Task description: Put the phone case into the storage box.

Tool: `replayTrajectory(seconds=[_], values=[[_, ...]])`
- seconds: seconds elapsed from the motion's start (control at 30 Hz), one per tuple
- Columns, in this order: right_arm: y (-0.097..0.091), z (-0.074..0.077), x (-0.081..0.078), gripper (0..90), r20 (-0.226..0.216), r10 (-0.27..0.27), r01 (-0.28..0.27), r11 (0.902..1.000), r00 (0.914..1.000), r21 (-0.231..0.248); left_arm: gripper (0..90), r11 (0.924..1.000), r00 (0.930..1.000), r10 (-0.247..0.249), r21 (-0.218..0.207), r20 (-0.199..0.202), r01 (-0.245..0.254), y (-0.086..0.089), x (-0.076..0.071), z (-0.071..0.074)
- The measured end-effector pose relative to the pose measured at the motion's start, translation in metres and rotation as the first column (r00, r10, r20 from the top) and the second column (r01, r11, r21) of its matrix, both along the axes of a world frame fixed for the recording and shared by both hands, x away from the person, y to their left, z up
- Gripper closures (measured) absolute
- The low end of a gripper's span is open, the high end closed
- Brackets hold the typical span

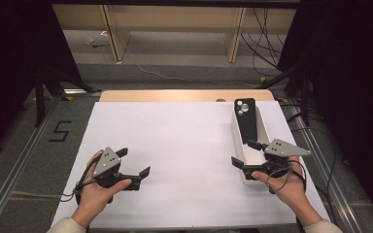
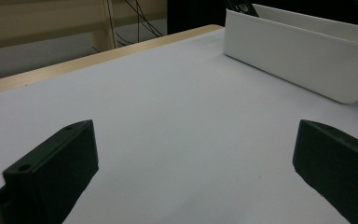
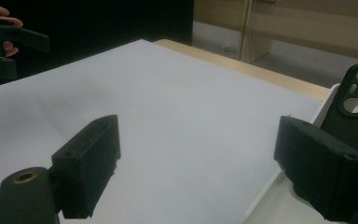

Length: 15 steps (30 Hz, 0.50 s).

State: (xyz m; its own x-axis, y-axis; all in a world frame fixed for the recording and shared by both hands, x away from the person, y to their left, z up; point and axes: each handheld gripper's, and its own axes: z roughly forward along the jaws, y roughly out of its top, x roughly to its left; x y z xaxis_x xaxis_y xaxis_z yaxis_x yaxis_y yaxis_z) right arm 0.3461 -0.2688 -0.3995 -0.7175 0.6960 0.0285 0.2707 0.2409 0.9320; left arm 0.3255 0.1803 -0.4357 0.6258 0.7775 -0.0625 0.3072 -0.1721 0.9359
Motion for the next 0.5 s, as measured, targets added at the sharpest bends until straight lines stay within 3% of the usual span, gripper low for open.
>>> replayTrajectory(seconds=[0.5], values=[[-0.0051,-0.0069,-0.0048,15.6,-0.001,-0.005,0.005,0.9999,1.0000,-0.010,0.0,1.0000,1.0000,0.002,-0.003,-0.002,-0.002,0.0002,-0.0001,-0.0004]])
